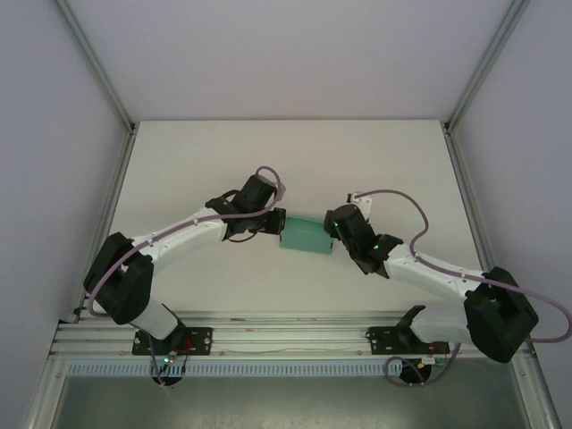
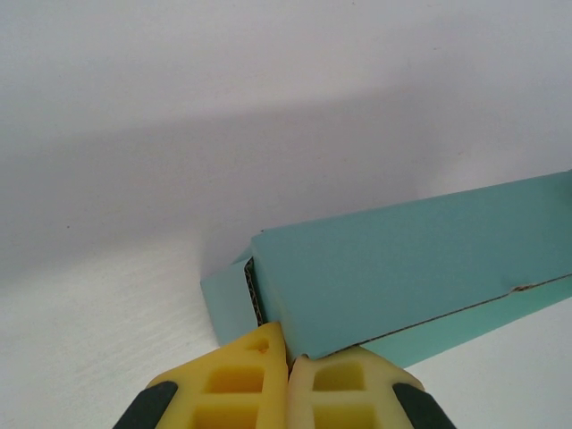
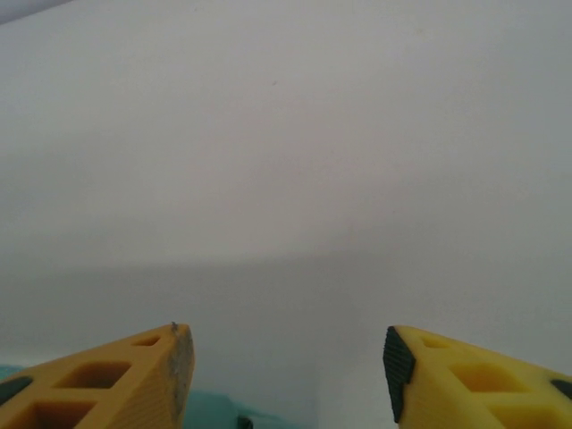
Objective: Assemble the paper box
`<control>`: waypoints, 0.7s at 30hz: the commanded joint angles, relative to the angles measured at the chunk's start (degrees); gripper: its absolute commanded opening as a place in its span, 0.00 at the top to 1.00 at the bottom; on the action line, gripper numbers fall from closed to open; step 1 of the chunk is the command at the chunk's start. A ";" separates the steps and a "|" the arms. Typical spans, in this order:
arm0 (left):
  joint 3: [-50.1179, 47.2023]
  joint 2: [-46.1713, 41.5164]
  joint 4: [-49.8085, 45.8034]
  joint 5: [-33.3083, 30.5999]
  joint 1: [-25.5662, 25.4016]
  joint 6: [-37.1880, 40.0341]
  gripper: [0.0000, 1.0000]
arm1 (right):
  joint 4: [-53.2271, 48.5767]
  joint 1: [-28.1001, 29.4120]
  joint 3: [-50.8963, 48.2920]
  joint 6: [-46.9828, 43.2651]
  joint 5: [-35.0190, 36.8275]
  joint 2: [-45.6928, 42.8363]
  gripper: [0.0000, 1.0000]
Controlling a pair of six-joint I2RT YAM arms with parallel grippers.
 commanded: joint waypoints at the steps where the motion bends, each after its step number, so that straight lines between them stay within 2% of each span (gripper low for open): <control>1: -2.83 0.07 -7.97 0.59 -0.82 0.13 1.00 | -1.55 -0.18 -4.54 3.70 -3.02 0.44 0.46; 3: -1.72 -0.87 -9.02 0.69 -0.82 0.83 0.83 | -0.99 -0.16 -6.31 4.10 -4.35 0.66 0.48; 7: 0.72 -3.75 -11.46 -0.05 -0.82 2.44 0.56 | -0.42 -0.08 -8.85 5.43 -5.37 1.93 0.50; 11: 3.19 -6.21 -14.20 -1.66 -0.73 3.21 0.42 | -0.45 -0.02 -9.89 5.90 -5.51 4.17 0.53; 14: 3.88 -7.26 -13.42 -3.26 -0.11 2.89 0.36 | 0.88 0.58 -10.75 5.00 -5.25 5.26 0.54; 16: 4.48 -6.78 -11.95 -3.27 1.07 1.80 0.27 | 2.88 1.14 -11.66 3.52 -5.19 5.59 0.55; 18: 5.15 -5.39 -9.49 -2.16 2.44 0.88 0.24 | 4.34 1.39 -12.31 2.10 -4.77 5.87 0.62; 21: 6.92 -1.87 -6.88 0.05 4.29 0.18 0.24 | 4.22 1.57 -12.31 1.11 -3.52 6.33 0.63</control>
